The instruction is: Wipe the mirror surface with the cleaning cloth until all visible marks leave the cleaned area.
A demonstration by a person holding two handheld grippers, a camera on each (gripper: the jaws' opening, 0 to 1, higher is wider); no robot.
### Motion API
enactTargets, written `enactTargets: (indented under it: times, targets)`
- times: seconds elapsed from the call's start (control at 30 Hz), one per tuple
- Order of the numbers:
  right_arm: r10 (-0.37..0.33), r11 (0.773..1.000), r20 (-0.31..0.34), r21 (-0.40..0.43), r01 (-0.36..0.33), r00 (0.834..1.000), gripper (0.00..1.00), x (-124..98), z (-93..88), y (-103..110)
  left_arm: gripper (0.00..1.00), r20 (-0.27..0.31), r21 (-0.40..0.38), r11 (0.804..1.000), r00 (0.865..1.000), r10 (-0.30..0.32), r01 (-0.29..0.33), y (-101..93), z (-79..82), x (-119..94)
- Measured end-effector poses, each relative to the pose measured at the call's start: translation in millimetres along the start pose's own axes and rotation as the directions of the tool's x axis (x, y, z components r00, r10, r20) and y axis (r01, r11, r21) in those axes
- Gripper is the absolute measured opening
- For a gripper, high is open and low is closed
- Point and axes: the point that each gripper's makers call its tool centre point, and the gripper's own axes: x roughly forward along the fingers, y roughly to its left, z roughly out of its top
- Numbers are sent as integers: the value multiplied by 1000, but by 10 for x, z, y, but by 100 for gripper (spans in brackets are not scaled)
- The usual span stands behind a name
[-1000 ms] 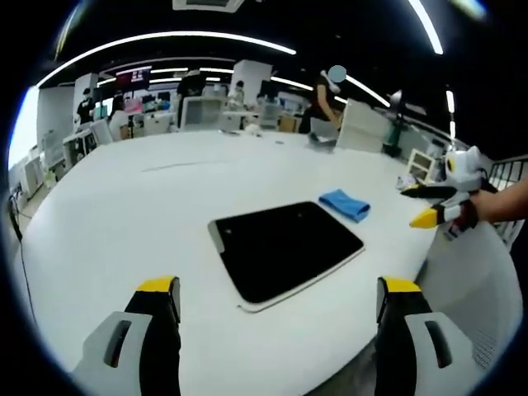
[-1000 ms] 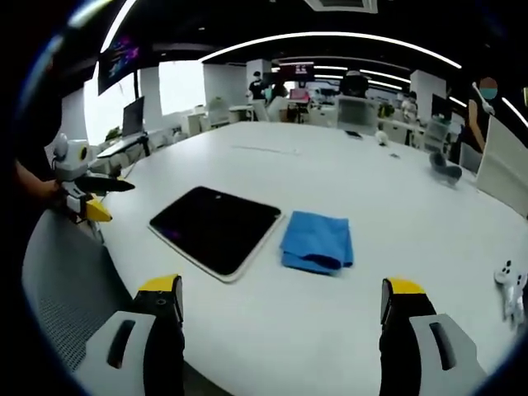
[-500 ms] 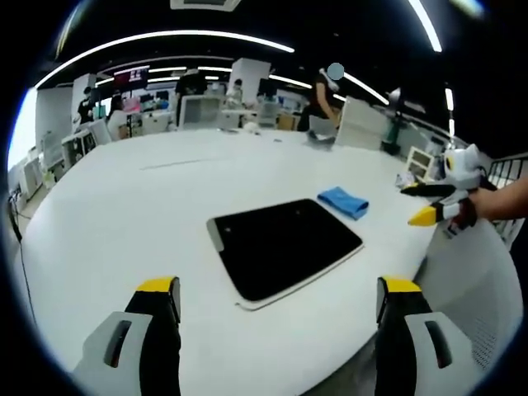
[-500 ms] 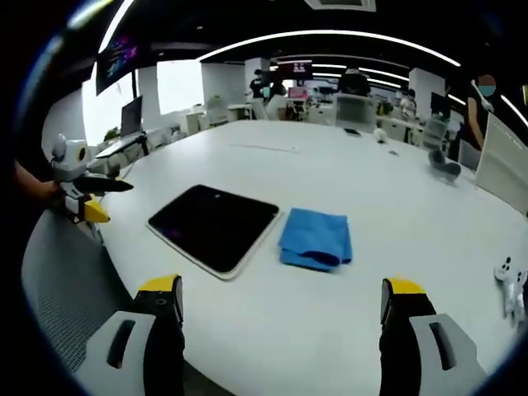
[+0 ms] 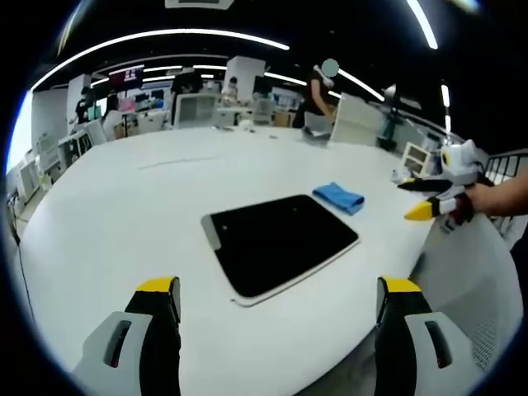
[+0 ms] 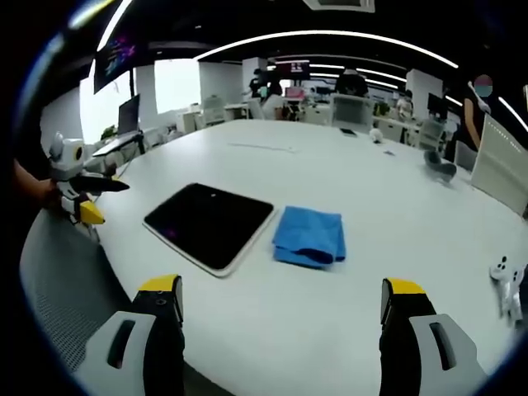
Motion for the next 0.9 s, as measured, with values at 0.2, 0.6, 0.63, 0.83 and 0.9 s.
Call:
enactTargets:
  times: [0.2, 0.6, 0.63, 0.83, 0.9]
  targets:
    - [-21, 1000, 25, 5, 21, 999, 100, -43, 57, -45, 99, 5, 5, 1000, 1000, -4, 4, -12, 5, -9]
    - [-5, 1000, -17, -17, 4, 1000, 91, -16, 42, -73, 99, 16, -2, 1000, 1000, 21, -21, 49, 24, -27]
    - [-1, 1000, -9, -18, 1, 1000, 90, -4, 83, -91, 99, 16, -4, 1000, 1000, 19, -19, 43, 24, -27]
    - [48, 997, -1, -53, -48, 999, 78, 118, 325, -78, 99, 18, 7, 1000, 1000, 12, -12, 32, 34, -20]
    - [52, 997, -16, -48, -53, 999, 78, 202, 376, -95, 99, 14, 7, 1000, 1000, 9, -9, 32, 27, -13]
